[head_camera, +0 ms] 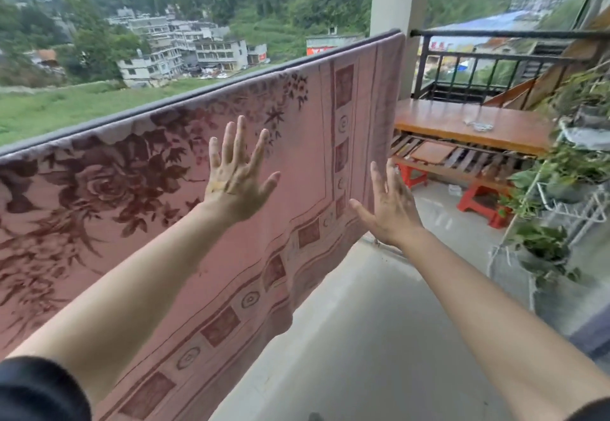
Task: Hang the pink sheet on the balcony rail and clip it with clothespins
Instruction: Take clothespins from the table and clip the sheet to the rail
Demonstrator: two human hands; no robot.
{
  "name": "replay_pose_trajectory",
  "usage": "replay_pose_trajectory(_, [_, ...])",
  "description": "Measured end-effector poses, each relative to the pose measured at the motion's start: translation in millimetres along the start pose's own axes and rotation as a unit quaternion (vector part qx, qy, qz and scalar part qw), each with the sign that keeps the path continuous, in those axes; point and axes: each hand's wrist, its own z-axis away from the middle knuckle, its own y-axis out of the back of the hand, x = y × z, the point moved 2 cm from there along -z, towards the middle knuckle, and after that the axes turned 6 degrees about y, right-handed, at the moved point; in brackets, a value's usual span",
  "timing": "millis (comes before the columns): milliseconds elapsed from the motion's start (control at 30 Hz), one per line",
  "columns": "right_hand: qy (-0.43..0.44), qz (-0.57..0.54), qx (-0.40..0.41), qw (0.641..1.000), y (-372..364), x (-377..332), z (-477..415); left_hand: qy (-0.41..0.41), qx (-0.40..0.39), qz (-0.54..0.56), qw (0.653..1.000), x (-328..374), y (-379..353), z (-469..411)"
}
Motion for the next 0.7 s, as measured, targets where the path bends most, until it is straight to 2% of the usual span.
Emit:
replay_pose_trajectory(200, [-0.072, 0.043, -0.032, 0.996, -5, 100, -83, -0.067, -0.038, 0.043, 0.996, 85, -93, -111])
replay_pose_trajectory(367, [-0.11, 0.045, 0.005, 0.993, 10, 168, -150, -0.108, -0.056, 0.06, 0.991, 137, -150, -219])
replay_pose_trajectory(533, [-0.136, 0.058, -0.008, 0.989, -6, 246, -180, -0.151, -0.1, 0.084, 0.98, 213, -223, -285])
replay_pose_trajectory(700, [-0.172, 0.045, -0.014, 0.984, -27, 353, -231, -0.189, -0.127, 0.064, 0.972, 304, -300, -342])
